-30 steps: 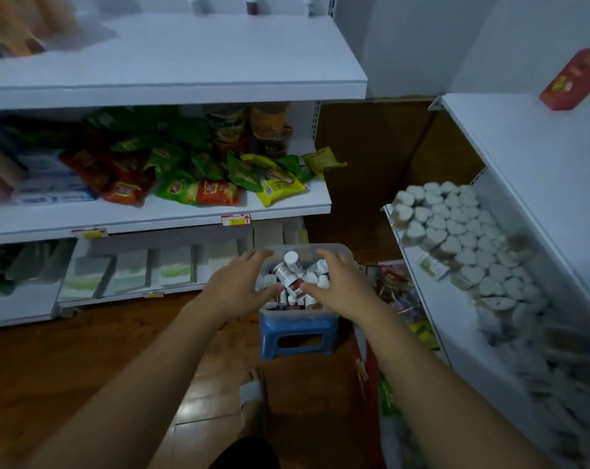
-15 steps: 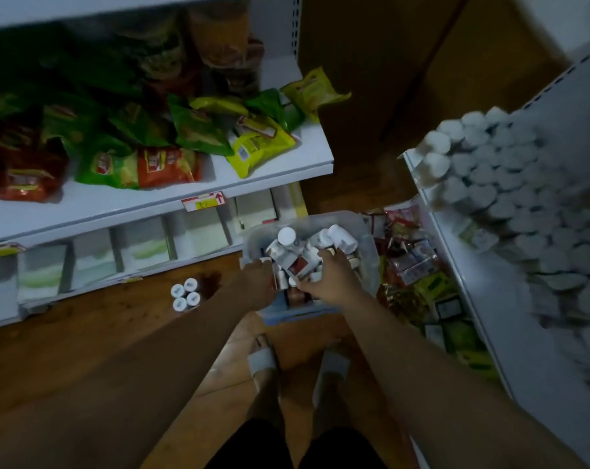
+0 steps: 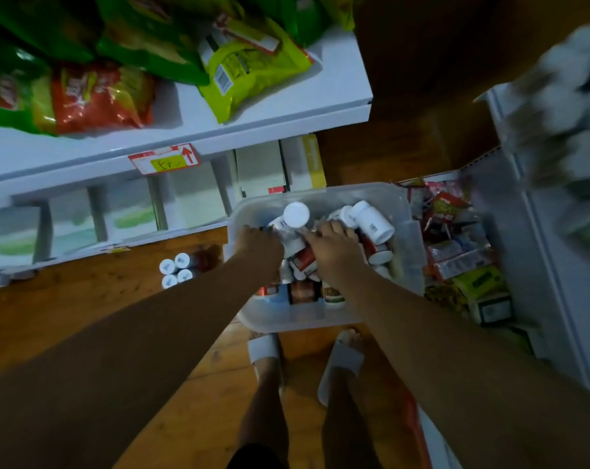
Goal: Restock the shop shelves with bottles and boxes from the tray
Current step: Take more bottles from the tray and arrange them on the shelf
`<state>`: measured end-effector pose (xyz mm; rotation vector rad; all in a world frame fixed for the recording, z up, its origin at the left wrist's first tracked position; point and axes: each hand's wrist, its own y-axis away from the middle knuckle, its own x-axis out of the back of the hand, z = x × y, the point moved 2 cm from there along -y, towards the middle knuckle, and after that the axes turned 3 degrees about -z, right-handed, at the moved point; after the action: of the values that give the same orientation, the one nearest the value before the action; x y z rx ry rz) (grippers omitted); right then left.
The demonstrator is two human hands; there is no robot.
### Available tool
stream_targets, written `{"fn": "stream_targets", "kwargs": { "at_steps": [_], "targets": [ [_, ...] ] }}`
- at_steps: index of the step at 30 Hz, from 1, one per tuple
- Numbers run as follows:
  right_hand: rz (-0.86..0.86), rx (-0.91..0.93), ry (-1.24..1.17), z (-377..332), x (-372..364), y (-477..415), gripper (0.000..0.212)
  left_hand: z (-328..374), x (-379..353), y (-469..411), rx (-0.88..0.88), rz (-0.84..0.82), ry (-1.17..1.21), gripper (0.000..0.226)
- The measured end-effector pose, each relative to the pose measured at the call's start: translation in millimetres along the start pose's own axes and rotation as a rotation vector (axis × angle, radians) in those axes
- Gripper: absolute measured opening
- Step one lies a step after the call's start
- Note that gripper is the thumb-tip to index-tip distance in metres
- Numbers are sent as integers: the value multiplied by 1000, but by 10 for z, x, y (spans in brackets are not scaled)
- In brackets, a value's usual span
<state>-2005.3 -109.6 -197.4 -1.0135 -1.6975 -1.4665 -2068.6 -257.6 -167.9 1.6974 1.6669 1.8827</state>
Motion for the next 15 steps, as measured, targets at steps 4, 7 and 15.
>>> {"fn": "stream_targets", "kwargs": {
  "at_steps": [4,7,15],
  "targets": [
    [-59,12,-128,35,59,21,90,26,31,63,-37,-34,153,62],
    [-50,-21,-444,104,272,213,64,57,43,132,-79,-56,393,47],
    [144,-157,-1103,263,1304,999,70,-470,812,1010,-125,153,1192,62]
  ]
}}
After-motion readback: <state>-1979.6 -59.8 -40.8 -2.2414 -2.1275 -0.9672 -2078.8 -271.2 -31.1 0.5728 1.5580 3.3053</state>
